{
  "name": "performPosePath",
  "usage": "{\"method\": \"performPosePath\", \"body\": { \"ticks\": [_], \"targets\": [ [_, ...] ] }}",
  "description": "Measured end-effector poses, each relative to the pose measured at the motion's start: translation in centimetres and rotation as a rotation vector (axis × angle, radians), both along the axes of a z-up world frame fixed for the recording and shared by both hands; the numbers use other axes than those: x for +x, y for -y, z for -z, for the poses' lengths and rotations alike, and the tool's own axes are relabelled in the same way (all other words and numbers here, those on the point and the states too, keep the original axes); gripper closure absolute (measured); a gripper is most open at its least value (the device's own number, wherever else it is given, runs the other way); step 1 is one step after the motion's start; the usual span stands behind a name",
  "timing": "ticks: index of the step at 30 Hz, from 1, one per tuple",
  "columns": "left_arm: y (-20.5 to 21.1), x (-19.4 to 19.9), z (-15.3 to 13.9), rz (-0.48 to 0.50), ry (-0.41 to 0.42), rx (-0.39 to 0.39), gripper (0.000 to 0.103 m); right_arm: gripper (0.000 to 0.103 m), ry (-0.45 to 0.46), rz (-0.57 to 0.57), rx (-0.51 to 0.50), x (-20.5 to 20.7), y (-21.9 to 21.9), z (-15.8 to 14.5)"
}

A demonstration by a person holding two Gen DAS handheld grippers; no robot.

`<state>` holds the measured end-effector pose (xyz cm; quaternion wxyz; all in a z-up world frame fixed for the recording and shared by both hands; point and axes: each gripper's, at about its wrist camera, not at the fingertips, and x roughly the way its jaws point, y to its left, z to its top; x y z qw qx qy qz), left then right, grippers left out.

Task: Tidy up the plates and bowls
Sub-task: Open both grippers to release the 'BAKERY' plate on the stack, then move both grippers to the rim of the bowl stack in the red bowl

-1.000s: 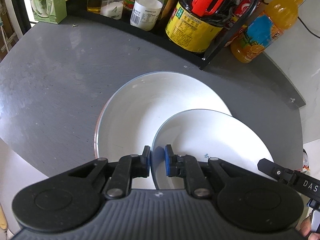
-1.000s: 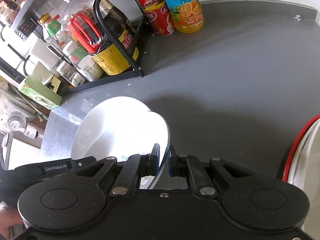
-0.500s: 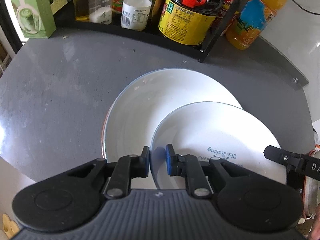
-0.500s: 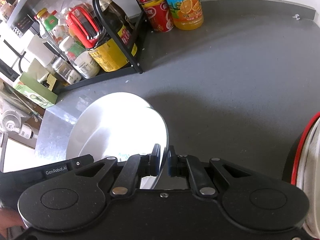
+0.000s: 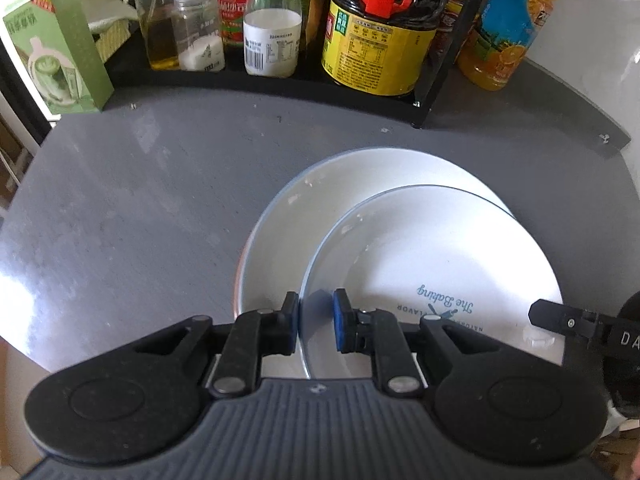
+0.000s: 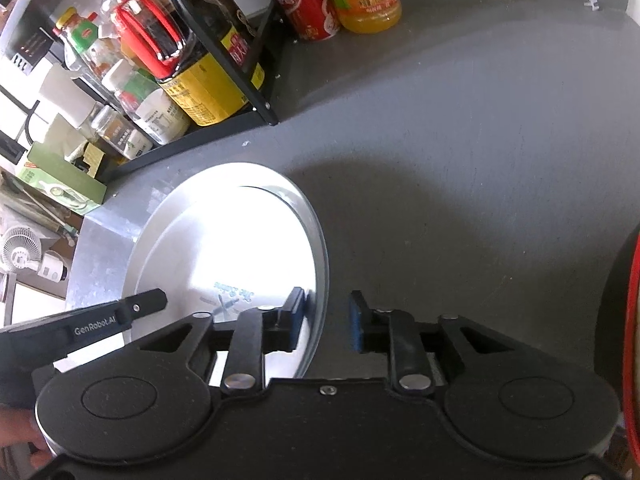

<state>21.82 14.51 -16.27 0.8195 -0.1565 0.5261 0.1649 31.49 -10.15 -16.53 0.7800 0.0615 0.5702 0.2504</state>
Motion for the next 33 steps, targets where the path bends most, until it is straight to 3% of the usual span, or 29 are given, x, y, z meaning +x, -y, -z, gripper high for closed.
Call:
{"method": "performPosePath", "body": {
  "ticks": [10,16,23,28,30,33],
  "targets": [
    [0.1,0.9,-0.1,0.037,0.002,0.088,0.087,0.06,-0.002,0.011,-0.02,0.2,-0.1,0.9],
    [0.6,1.2,0.0,0.058,-0.01,0.126,0.086,0.059,0.006,0.018,-0.037,-0.1,-0.1,0.3],
    [0.7,1.4,-0.3,0.049,-0.063,0.129,0.085,0.058,0.017,0.029,0.027,-0.2,0.6,-1.3],
    [1.0,1.2,-1.1,0.036,-0.096,0.118,0.069,0.05,0.055,0.052,0.064,-0.4,1.6,-2.9],
    [1.2,1.1,-1.7,0.034,-0.094,0.131,0.054,0.045,0.065,0.07,0.075,-0.7,2.3,-3.5],
    [2.0,0.9,-2.5,0.045,-0.094,0.127,0.039,0.033,0.091,0.092,0.075,-1.2,3.1,-4.2]
  ]
}}
